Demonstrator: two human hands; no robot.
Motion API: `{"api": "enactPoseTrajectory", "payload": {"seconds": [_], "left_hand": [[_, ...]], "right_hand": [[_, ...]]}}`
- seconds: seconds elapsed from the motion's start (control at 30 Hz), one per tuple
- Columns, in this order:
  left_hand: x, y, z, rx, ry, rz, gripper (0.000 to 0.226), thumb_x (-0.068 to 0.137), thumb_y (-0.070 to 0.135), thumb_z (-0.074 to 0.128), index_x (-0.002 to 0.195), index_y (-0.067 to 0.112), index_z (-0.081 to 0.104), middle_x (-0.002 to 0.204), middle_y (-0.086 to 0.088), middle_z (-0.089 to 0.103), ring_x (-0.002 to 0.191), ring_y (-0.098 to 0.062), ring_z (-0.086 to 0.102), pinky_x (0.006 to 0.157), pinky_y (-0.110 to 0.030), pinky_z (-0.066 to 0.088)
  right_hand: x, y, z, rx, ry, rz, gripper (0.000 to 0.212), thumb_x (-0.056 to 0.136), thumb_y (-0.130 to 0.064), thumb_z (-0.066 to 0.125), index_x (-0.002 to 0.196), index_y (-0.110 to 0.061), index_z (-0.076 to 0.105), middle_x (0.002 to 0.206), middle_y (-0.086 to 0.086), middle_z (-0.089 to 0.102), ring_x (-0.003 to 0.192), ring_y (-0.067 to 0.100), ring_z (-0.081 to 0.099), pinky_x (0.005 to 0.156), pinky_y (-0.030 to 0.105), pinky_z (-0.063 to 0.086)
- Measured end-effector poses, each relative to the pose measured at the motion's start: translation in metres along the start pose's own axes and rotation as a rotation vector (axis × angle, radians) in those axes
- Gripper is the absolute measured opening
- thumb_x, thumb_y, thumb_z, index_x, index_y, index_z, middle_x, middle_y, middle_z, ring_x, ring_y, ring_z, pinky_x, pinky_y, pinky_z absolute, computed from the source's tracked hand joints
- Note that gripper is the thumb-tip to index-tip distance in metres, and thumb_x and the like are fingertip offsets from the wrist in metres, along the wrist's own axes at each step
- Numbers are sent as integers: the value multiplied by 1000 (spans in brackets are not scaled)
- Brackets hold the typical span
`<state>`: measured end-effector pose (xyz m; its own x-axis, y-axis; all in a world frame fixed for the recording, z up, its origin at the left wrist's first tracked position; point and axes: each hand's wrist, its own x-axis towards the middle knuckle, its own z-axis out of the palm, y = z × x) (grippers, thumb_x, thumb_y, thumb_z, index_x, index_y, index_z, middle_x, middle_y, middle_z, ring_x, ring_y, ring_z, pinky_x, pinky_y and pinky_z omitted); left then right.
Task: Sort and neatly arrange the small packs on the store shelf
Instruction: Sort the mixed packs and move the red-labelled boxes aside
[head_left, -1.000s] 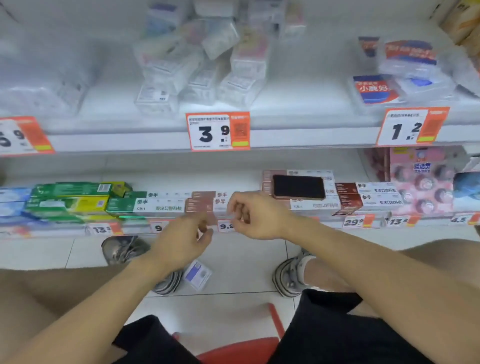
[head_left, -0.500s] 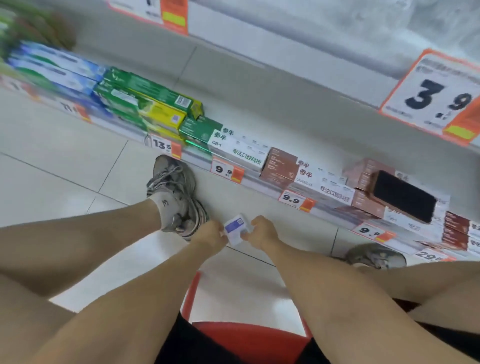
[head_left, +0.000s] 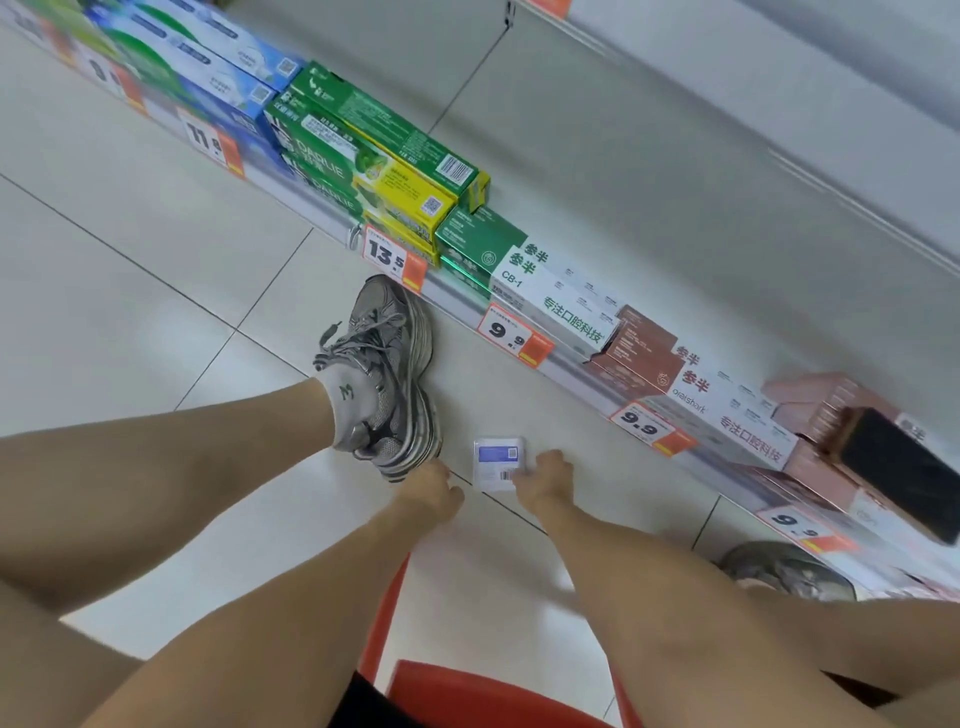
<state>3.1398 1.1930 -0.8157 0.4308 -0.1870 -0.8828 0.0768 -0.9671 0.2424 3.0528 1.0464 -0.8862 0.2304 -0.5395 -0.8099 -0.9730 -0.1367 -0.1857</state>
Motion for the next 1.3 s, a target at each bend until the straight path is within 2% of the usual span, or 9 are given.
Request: {"api": "enactPoseTrajectory", "payload": {"seconds": [0.1,0.27,0.47,0.6,0.73,0.87,0.97,1.17,1.3], "left_hand": [[10,2,17,-142,-92,-48,68,91,25,58,150,9,26,146,-9,45,131,-24,46,105,-29,40],[24,12,38,-541,-80,-92,62,89,5,60,145,6,34,136,-9,49,106,-19,52,87,-25,43],[27,20,33,-523,-49,-10,42,87,4,62,128,4,54,104,-5,56,89,-18,53,78,-32,48],[7,36,23,-521,-71,-36,53,84,18,71,129,5,45,102,-10,57,74,-21,54,60,-26,45],[-28,72,-4,-198,-76,160,55,81,29,73,126,11,47,111,-12,58,83,-22,55,67,-30,47],[-91,139,-51,51,-130,441,46,84,39,67,122,17,52,100,-2,60,78,-18,61,69,-30,52],[-159,190,-72,-48,-161,824,46,85,35,71,125,27,51,107,3,62,78,-13,63,61,-27,54],[-268,255,-71,279,285,1383,29,85,39,68,113,33,61,101,14,62,89,-2,59,76,-24,48],[-317,292,-52,467,572,1670,30,83,32,68,113,30,64,102,11,62,94,-14,57,81,-31,48]], "right_hand": [[-2,0,-2,101,-16,-26,64,79,-30,78,127,-6,44,121,10,45,110,33,57,89,32,44],[10,4,5,88,-65,-36,39,91,-30,67,114,0,59,100,9,66,93,27,63,77,26,45],[-4,4,-21,265,-300,5,24,93,-33,65,105,-13,70,97,10,65,83,24,60,79,42,60],[-39,-9,-81,235,-464,-80,13,96,-28,63,98,-17,67,99,11,68,77,23,68,82,44,59],[-87,-27,-167,-90,-428,-230,24,94,-32,64,94,-11,54,96,17,67,65,29,70,50,30,55],[-145,-24,-260,-181,-287,-426,41,87,-31,74,117,-13,54,107,15,63,67,31,74,63,40,61],[-200,-9,-324,38,-202,-566,37,80,-29,82,107,-10,67,93,7,67,65,27,73,65,42,63],[-293,44,-403,479,-32,-722,52,74,-67,70,95,-19,75,92,22,62,83,39,68,83,50,60],[-319,91,-421,743,91,-820,36,75,-41,76,94,-10,73,104,11,72,90,33,73,82,46,61]]}}
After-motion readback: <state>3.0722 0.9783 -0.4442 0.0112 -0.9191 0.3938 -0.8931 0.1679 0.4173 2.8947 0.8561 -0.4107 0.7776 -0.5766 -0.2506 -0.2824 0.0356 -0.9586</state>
